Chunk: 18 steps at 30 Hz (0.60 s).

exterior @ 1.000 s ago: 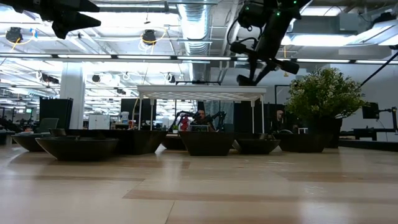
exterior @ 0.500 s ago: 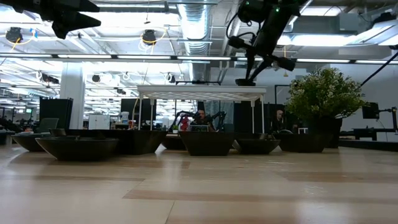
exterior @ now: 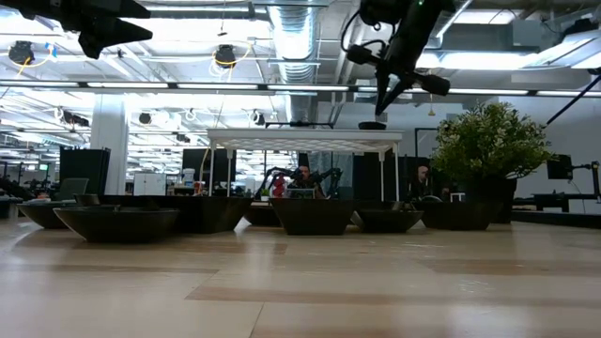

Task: Pick & Place Mini shaped plates
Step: Stack the drop-shaped plate on top of the drop-shaped plate on the shelf, then put the distorted square plate on the shelf

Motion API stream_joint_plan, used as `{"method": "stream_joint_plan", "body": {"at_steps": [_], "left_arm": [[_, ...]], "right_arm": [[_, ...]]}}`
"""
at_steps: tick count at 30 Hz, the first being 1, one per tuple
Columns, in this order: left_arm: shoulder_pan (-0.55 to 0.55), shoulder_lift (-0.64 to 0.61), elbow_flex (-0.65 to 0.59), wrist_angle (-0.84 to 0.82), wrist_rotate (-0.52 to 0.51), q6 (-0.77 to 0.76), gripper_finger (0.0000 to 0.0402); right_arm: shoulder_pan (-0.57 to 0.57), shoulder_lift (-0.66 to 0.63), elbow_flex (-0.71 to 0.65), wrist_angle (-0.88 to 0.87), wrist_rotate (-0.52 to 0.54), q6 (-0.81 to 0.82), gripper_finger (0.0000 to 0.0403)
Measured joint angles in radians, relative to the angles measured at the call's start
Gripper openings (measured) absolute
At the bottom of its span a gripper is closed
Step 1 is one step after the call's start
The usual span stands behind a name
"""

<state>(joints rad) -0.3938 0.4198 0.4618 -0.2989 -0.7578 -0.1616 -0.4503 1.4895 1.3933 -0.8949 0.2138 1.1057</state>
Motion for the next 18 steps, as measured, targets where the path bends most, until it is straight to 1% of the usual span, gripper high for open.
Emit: {"method": "stream_joint_plan", "body": {"at_steps": [8, 12, 18], "left_arm": [[0.0, 0.0, 0.0, 0.0, 0.0, 0.0, 0.0214], [0.0, 0.0, 0.0, 0.0, 0.0, 0.0, 0.0214], [0.0, 0.0, 0.0, 0.0, 0.0, 0.0, 0.0214]], "right_arm": [[0.045, -0.004, 0.0, -0.003, 0.008, -0.094, 0.0001], [0.094, -0.018, 0.001, -0.019, 0.002, -0.129, 0.0001], [0.197, -0.056, 0.002, -0.058, 0.003, -0.112, 0.0001]]}}
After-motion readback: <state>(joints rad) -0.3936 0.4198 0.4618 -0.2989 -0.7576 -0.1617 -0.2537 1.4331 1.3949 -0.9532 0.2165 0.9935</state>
